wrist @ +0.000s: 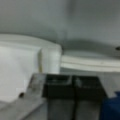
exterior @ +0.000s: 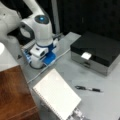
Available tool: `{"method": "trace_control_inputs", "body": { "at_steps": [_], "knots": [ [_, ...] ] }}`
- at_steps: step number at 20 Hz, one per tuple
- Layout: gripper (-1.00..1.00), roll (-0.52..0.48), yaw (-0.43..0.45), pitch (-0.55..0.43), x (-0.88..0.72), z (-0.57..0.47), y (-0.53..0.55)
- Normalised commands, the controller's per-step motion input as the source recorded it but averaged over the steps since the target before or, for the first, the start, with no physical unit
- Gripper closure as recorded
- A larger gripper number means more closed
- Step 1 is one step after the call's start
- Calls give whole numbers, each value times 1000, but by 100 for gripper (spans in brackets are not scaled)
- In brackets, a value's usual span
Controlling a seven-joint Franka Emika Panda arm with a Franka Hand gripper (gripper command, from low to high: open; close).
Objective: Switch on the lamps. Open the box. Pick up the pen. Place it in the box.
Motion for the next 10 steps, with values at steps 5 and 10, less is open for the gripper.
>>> {"method": "trace_control_inputs", "body": {
  "at_steps": [5, 10],
  "knots": [
    [100, -22, 116, -468, -660, -408, -91],
    [100, 10, 98, -460, -693, -322, -40]
  ]
}}
